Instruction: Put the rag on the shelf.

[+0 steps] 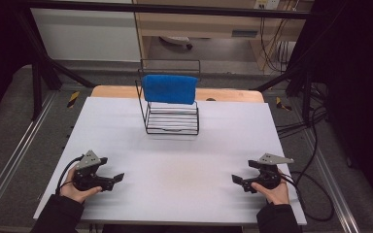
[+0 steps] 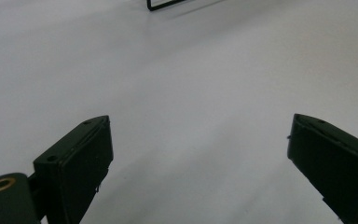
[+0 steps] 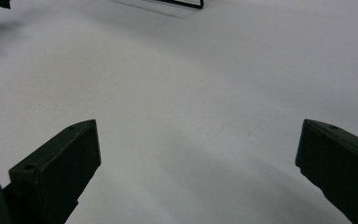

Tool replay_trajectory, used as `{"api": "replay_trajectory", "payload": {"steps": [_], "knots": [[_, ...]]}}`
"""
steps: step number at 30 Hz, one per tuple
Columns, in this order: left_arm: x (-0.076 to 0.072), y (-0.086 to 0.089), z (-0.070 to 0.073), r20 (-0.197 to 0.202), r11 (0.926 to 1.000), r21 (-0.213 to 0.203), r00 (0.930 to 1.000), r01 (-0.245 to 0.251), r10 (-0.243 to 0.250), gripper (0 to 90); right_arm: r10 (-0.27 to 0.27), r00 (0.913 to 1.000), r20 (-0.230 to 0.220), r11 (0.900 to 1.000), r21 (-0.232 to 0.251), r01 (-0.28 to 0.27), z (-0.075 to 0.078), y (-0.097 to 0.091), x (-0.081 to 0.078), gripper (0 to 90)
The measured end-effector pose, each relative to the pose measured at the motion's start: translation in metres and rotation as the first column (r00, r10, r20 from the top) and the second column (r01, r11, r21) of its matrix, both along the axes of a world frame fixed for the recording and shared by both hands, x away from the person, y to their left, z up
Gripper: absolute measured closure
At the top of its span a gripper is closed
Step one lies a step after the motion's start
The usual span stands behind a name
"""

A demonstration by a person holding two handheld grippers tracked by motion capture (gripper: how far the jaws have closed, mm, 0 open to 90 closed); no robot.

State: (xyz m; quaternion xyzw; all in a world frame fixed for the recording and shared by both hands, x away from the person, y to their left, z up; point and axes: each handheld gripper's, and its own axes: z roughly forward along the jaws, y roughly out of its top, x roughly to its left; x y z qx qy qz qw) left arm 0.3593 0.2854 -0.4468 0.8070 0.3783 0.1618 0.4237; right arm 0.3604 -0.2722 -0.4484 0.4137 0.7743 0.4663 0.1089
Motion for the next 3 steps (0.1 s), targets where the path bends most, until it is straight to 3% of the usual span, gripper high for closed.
{"api": "replay_trajectory", "payload": {"steps": [3], "knots": [[0.0,0.0013,-0.0009,-0.002,1.0,-0.003,1.0,-0.006,0.006,6.9,0.007,0.9999,-0.013,0.9998,-0.018,-0.008,-0.0016,0.0015,0.0001,0.7]]}}
